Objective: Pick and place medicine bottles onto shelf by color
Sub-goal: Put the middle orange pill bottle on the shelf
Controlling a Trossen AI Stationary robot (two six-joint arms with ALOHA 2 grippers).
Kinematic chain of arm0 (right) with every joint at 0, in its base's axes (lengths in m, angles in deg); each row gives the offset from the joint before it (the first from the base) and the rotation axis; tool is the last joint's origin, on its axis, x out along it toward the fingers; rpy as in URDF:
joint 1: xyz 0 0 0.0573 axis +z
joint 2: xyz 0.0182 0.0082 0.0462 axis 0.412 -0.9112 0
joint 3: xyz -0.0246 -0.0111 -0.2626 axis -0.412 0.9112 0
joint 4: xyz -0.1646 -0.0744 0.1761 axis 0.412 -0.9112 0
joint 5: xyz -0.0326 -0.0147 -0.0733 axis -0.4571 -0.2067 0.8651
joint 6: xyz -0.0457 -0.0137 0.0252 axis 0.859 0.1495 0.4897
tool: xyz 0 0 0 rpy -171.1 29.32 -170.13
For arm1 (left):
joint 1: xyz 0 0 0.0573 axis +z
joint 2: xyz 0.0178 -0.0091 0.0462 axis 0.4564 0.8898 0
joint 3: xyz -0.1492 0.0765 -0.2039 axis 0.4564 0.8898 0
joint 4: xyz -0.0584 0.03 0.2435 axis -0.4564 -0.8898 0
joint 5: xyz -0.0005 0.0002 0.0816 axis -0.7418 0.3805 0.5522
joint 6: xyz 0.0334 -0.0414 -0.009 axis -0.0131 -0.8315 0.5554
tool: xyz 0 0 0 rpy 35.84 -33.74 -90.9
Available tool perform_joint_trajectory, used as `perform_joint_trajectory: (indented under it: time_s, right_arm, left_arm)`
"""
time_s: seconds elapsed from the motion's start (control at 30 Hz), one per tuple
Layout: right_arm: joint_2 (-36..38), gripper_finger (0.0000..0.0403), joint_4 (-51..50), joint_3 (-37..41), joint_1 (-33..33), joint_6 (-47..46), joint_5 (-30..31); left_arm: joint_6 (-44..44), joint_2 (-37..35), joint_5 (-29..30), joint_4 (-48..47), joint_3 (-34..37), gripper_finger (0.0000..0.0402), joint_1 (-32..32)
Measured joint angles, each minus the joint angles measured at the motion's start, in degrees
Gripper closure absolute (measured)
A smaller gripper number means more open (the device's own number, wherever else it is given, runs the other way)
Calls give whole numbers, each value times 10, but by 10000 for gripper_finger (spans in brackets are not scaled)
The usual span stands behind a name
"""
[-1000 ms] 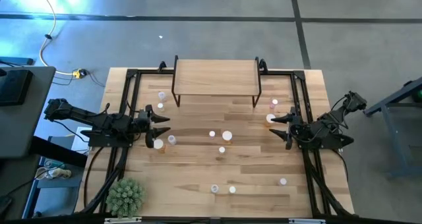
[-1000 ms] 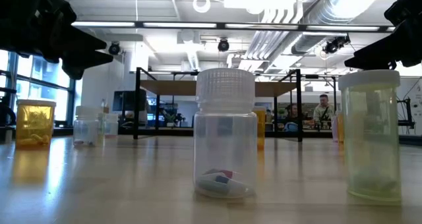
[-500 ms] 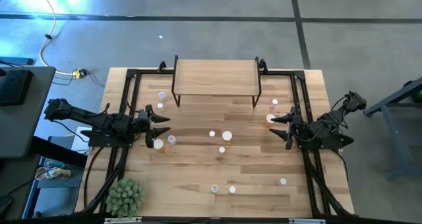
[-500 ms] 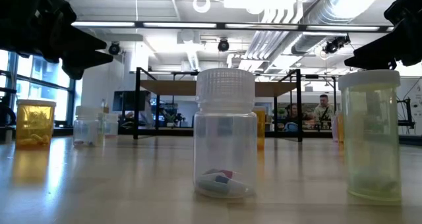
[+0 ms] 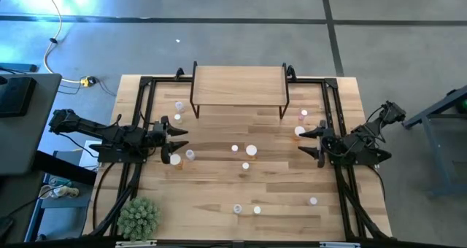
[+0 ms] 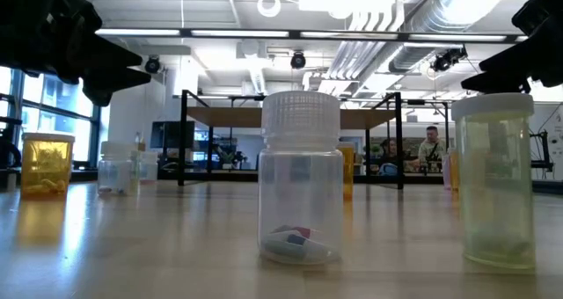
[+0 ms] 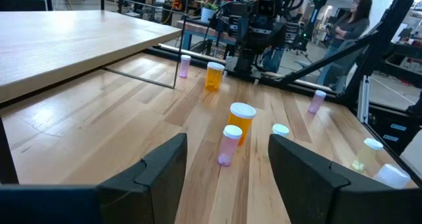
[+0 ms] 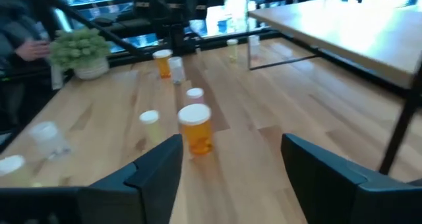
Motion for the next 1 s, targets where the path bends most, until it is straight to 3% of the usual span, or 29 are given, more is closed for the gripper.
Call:
perform_joint_trajectory:
  time_s: [0.3, 0.67, 0.83, 1.0]
  right_arm:
    - [0, 76, 52, 0, 0, 5, 28]
    - [0, 71, 258, -2, -2, 179, 66]
    - [-9, 71, 240, -43, -24, 182, 72]
    - [-51, 71, 161, -112, -50, 179, 72]
  left_arm:
    - [0, 0, 0, 0, 0, 200, 0]
    - [0, 0, 0, 0, 0, 200, 0]
    - [0, 0, 0, 0, 0, 200, 0]
    - [0, 0, 0, 0, 0, 200, 0]
